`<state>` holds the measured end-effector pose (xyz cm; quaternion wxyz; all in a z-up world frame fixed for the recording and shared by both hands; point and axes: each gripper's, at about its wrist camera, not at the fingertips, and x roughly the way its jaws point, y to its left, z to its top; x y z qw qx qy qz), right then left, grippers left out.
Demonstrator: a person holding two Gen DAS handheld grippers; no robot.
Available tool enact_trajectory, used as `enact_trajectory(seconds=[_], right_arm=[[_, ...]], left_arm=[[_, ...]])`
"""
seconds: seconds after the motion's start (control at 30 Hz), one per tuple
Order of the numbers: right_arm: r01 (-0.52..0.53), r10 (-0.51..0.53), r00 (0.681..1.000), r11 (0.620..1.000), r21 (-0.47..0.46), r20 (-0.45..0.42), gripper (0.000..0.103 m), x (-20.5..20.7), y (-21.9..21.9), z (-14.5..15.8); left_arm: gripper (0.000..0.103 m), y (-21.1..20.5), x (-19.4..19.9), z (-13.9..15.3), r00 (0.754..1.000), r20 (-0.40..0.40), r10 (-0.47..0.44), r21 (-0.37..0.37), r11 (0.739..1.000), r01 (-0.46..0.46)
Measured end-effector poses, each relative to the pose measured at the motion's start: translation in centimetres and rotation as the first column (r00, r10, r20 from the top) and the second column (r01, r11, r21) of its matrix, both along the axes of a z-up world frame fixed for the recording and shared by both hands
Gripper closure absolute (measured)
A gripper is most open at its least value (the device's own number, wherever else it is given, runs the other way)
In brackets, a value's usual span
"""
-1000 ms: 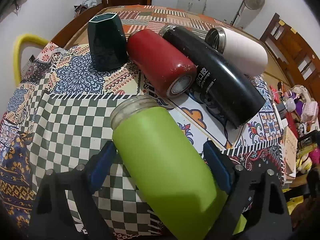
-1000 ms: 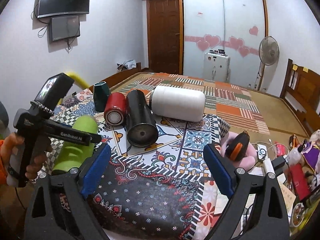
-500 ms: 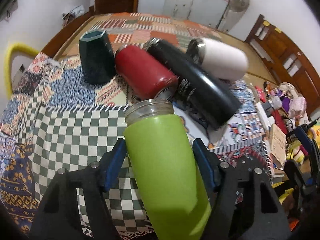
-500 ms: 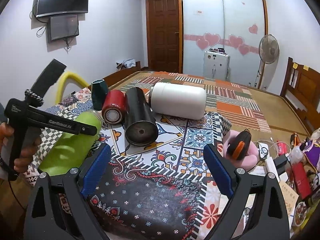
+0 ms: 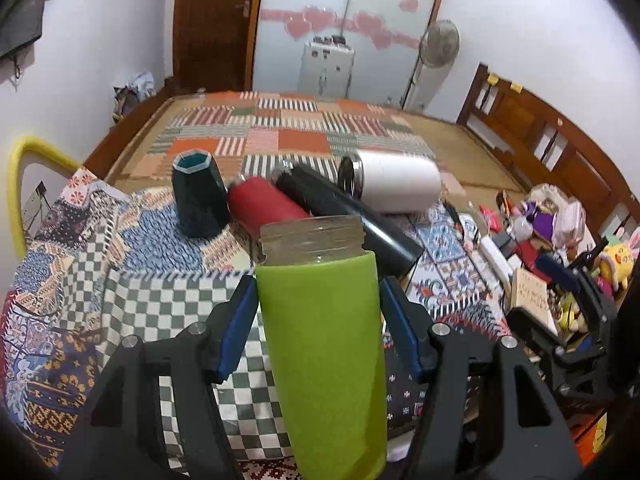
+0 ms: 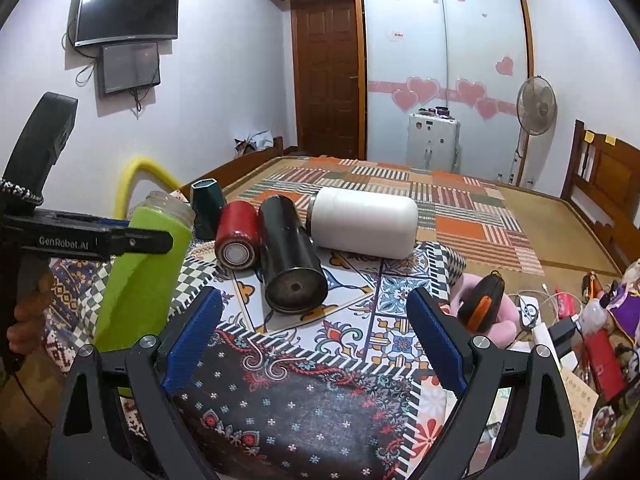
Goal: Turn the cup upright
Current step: 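Grasp the green bottle with the left gripper while the right gripper releases it, then rotate the green bottle upright with the left gripper and set it down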
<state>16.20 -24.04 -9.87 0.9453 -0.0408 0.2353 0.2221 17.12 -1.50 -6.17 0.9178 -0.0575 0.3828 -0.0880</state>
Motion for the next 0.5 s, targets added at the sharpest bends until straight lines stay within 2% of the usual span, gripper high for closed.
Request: enact_trajectory(seconds=[0.17,0.3,0.5], right_arm=[[0.001,-0.001,1.0,1.0,-0.003,0.005,0.01,0.2,0.3,0.2],[0.0,0.0,1.0,1.0,0.002,0.005,0.01,0.3,0.7,0.3],[-0.013,0.013,1.0,1.0,0.004,0.003,0.01,0.2,1.2,0.2]], left_arm=[[0.042,0.3,-1.6,1.9,0.996,0.087,0.005,0.013,1.0,-0.006],[0.043,0.1,-2.4,2.0,0.995,0.097,-0.014,0.013,1.0,0.012],[0.043,-1.2,-2.2,2.1,0.991,0.126,-0.035,0.07,0.997,0.027]])
